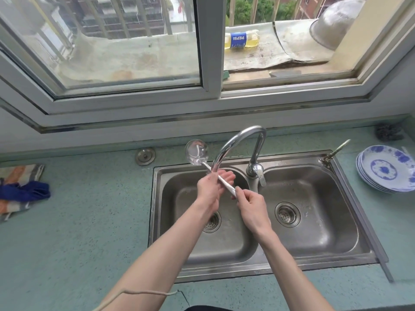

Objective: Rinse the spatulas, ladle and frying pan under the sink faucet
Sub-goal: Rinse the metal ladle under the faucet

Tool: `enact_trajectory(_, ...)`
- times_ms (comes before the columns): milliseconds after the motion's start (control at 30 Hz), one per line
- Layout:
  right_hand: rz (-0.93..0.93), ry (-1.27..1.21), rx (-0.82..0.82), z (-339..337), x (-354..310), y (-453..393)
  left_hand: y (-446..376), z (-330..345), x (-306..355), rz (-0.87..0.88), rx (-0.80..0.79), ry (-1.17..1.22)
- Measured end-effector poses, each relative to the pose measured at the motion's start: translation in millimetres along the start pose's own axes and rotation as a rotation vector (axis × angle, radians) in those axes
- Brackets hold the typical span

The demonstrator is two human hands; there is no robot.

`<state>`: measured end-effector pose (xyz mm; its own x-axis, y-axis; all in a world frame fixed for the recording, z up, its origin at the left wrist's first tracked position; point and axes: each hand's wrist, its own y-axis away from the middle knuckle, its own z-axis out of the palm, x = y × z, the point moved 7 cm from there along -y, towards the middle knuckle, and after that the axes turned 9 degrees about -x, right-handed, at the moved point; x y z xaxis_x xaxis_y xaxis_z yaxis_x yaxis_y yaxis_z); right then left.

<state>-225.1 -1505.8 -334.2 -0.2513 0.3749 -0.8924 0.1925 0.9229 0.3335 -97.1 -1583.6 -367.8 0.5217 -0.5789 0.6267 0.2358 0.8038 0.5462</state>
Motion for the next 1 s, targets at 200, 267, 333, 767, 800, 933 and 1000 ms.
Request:
enact_trajectory(200,-0.03,-0.017,-0.049,-7.7,6.3,3.0,-17.3,-5.8,29.8,0.039,0.15,0.081)
enact_trajectory(267,-0.039,-0.033,-0.064,-8.5,6.8,0.7,-17.8,-5.0,35.0,0.061,0.159,0.108)
enact_trajectory(333,-0.043,-0.027,-0.048,-7.7,7.1,-7.6,-12.9,2.3,25.8,0.061,0.131,0.093)
enact_trajectory(767,0.073,-0.197,-0.25,-10.4,19.2,-25.8,11.9,-10.1,18.2,0.059,0.186,0.02)
enact_trajectory(800,0.084,-0.186,-0.23,-11.5,21.7,-27.6,11.9,-11.4,19.4,0.057,0.163,0.02)
enact_trajectory(933,0.088,-0.116,-0.196,-7.4,19.1,-33.1,14.1,-16.9,22.1,0.035,0.091,-0.04)
enact_trajectory(1000,0.064,-0.07,-0.185,-1.4,12.3,-36.6,15.6,-19.4,20.9,0.03,0.071,-0.025)
